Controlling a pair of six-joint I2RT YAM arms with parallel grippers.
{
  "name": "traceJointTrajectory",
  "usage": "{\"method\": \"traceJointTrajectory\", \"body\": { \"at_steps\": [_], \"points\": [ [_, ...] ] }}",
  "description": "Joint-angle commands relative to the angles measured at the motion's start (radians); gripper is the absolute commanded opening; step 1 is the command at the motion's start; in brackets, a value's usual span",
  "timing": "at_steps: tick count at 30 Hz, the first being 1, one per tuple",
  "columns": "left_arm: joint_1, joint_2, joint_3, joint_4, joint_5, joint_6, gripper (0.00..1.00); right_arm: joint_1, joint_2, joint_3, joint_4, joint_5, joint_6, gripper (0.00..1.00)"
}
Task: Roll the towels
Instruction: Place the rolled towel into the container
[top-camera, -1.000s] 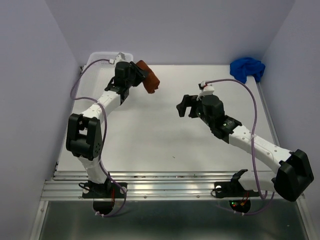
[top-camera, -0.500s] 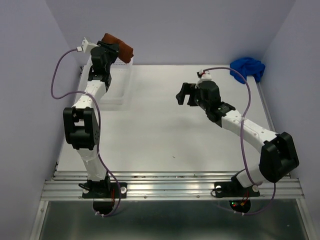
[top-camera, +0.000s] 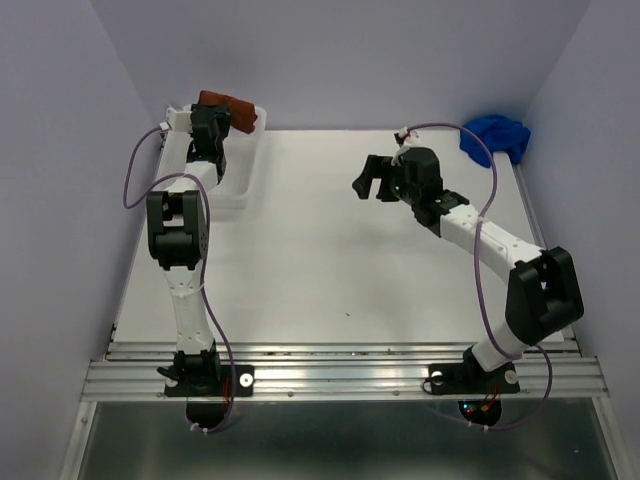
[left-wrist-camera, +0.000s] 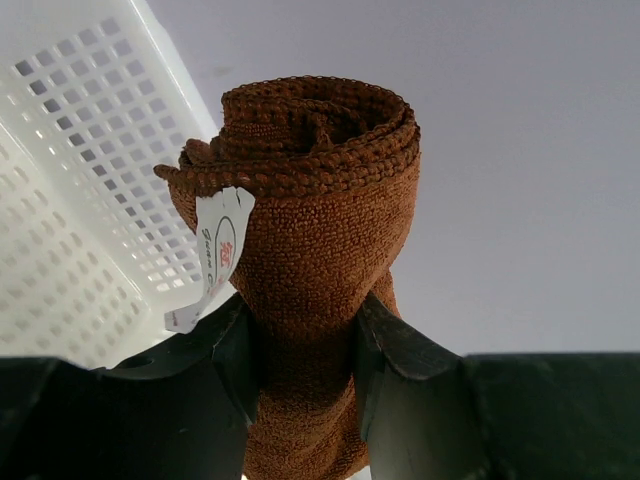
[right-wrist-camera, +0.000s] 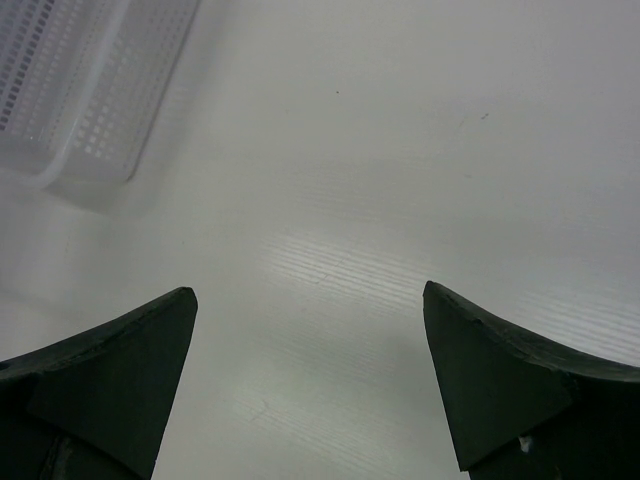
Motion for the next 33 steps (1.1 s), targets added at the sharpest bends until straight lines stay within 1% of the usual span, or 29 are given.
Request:
{"method": "traceJointTrajectory", "body": {
  "at_steps": [1,5,10,14,18,23,28,33],
  "points": [
    [0.033,0.031,0.132,0.1,-0.018,0.011,0.0,-0.007,0.035,0.088,-0.015,-0.046,-0.028,1.0],
    [0.063,0.123,0.209,0.097,0.038,-0.041,0.0,-0.007,0.077,0.134,-0.063,-0.068,-0.041,1.0],
    [0.071,0.16,0.245,0.081,0.038,-0.037,0.0,-0.017,0.126,0.183,-0.087,-0.084,-0.048,1.0],
    [0.071,0.162,0.223,0.064,0.032,-0.036,0.0,-0.017,0.152,0.206,-0.091,-0.097,-0.044,1.0],
    [0.071,0.188,0.225,0.061,0.064,-0.043,0.0,-0.017,0.169,0.216,-0.092,-0.106,-0.041,1.0],
    [0.07,0.202,0.24,-0.024,0.055,-0.069,0.0,-0.017,0.192,0.236,-0.106,-0.089,-0.029,1.0],
    [0.07,0.209,0.255,-0.087,0.032,-0.055,0.0,-0.017,0.202,0.246,-0.107,-0.088,-0.022,1.0],
    [0.071,0.232,0.257,-0.101,0.043,-0.047,0.0,-0.026,0.216,0.256,-0.106,-0.101,-0.004,1.0]
  ]
}}
